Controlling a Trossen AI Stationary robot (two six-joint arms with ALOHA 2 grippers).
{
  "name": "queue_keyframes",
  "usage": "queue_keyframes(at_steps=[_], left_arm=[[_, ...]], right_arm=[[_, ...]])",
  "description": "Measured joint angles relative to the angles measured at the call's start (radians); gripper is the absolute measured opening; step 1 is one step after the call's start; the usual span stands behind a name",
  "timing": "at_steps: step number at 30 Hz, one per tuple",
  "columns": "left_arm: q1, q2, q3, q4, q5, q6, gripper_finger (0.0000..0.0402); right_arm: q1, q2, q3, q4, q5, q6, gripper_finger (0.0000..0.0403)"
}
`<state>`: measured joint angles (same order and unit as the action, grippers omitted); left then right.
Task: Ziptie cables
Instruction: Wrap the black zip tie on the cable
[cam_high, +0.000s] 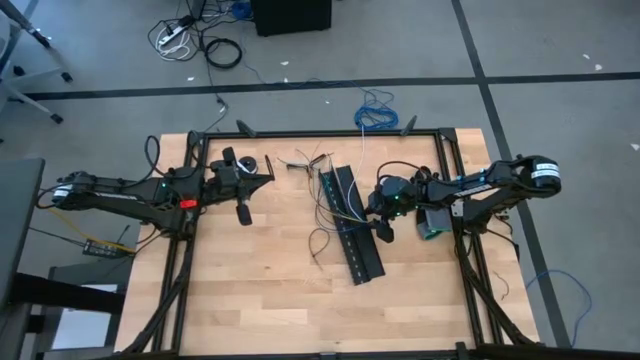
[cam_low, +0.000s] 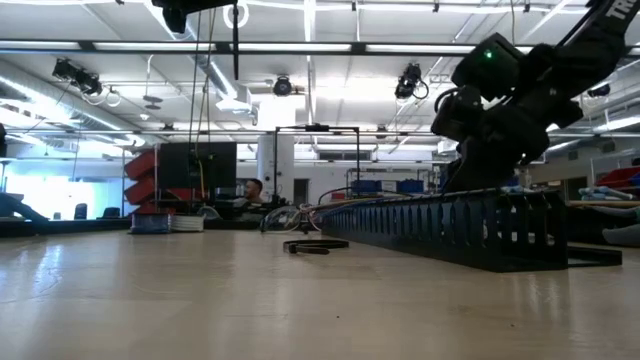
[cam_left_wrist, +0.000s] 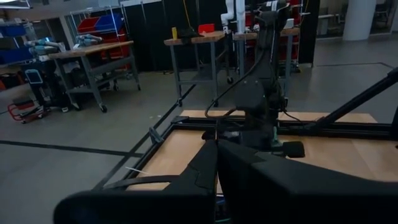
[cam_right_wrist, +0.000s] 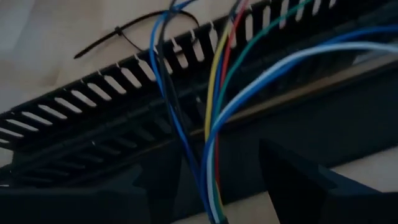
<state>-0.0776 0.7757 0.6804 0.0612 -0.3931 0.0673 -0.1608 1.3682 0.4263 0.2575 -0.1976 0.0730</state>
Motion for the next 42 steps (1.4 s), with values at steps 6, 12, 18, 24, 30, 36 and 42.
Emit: queue_keyframes(at_steps=[6,12,18,24,30,36,42], left_arm=[[0.0,0.0,0.0,0.0,0.0,0.005,0.0],[0.0,0.004,0.0,0.009,-0.001,0.0,0.0],[0.0,0.013,0.0,0.06,-0.071,0.0,0.0],[0.0,0.017,0.0,0.068,-0.08,0.008,0.0],[0.0,0.017,0.0,0.068,-0.08,0.032,0.0],[0.0,0.017,0.0,0.07,-0.081,0.062,0.0],[0.0,0.016,0.0,0.075,-0.11,0.063,0.0]], right_arm=[[0.0,0.0,0.001,0.043,0.001,-0.008,0.0209],[-0.005,0.002,0.001,0.019,0.031,-0.057,0.0206],[-0.006,0.002,0.001,-0.023,0.032,-0.085,0.0205],[-0.001,0.002,0.001,-0.049,0.019,-0.085,0.0205],[0.021,0.002,0.001,-0.048,0.056,-0.132,0.0204],[0.057,-0.004,0.001,-0.05,0.101,-0.221,0.0201],[0.048,-0.014,0.057,-0.064,0.144,-0.205,0.0201]])
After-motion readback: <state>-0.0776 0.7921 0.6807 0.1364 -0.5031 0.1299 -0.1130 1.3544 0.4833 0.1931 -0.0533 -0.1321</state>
